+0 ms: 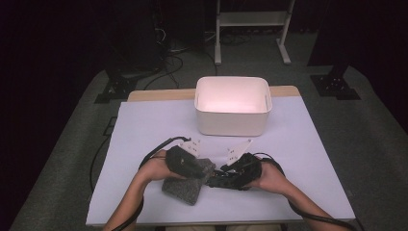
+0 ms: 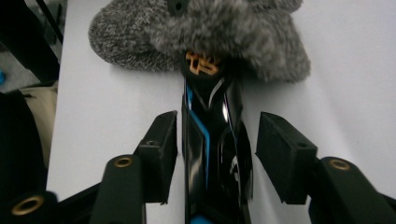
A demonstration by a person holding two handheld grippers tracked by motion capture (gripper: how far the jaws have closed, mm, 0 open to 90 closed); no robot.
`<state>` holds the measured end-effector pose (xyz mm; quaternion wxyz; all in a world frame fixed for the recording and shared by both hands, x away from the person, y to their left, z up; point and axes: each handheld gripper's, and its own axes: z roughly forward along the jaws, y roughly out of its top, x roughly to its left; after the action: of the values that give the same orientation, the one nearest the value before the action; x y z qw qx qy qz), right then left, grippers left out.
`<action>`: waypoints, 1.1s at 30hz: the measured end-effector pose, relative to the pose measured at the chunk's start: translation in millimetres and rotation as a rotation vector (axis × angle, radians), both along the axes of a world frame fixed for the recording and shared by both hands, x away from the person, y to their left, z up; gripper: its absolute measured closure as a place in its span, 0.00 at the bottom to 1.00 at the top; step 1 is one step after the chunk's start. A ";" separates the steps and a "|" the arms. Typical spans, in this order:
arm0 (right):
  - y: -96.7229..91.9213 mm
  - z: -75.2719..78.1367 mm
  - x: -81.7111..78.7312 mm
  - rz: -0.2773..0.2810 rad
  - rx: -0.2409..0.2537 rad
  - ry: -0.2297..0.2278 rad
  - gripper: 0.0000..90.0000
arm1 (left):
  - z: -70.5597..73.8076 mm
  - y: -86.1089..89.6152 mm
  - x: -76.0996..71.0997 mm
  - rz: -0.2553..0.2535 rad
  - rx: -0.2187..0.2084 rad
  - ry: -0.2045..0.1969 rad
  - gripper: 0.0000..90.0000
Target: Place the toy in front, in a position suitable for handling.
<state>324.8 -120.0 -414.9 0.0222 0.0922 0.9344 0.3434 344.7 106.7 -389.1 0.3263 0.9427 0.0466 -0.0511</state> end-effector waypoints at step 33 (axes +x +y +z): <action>-23.1 -6.7 -4.2 0.000 0.038 -0.028 0.63 | -8.7 -14.3 4.5 0.011 -0.051 0.011 0.63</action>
<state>320.6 -143.2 -421.6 0.0337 0.0877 0.9273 0.3625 349.3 92.4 -397.7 0.3502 0.9336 0.0521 -0.0557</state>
